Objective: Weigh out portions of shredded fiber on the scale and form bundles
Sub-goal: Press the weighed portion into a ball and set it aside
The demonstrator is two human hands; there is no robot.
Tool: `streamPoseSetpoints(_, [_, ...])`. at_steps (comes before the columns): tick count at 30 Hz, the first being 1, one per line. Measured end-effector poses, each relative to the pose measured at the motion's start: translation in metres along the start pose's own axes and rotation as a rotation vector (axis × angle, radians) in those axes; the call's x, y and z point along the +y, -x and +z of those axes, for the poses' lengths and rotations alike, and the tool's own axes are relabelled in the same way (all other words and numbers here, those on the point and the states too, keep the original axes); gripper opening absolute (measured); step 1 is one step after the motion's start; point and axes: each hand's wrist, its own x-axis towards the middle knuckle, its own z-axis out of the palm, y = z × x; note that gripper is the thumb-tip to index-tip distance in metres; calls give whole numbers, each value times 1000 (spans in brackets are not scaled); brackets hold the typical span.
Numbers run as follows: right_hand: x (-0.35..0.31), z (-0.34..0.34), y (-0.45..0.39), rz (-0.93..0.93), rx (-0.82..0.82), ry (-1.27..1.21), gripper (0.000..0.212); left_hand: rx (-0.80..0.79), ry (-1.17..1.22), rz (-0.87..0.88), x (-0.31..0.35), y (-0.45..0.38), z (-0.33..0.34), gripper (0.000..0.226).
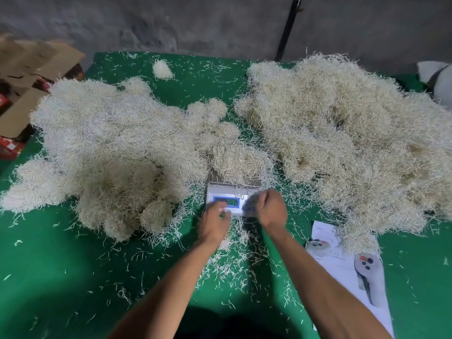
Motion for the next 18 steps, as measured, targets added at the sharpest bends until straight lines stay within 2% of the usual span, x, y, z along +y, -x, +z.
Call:
streamPoseSetpoints(2, [-13, -20, -29, 32, 39, -107, 29, 29, 21, 73, 28, -22, -15, 27])
streamPoseSetpoints(3, [-19, -28, -41, 6, 35, -114, 39, 64, -22, 132, 41, -33, -22, 28])
streamPoseSetpoints(6, [-30, -40, -67, -110, -24, -61, 73, 169, -340, 379, 74, -69, -32, 41])
streamPoseSetpoints(9, [-37, -38, -90, -168, -124, -65, 86, 151, -664, 525, 98, -103, -34, 71])
streamPoseSetpoints(11, [-36, -34, -100, -279, -247, -84, 81, 54, -792, 548, 109, -125, -30, 86])
streamPoseSetpoints(13, [-35, -29, -109, -357, -302, -67, 62, -27, -911, 556, 115, -147, -25, 88])
streamPoseSetpoints(14, [-36, -29, -114, -358, -291, -82, 50, -51, -958, 565, 116, -157, -24, 86])
streamPoseSetpoints(15, [-38, -31, -119, -370, -266, -126, 47, -65, -980, 575, 116, -166, -23, 83])
streamPoseSetpoints(17, [-39, -34, -130, -417, -242, -247, 56, -70, -955, 592, 111, -178, -20, 72])
streamPoseSetpoints(18, [-37, -35, -137, -398, -256, -297, 49, -62, -914, 604, 108, -181, -18, 67])
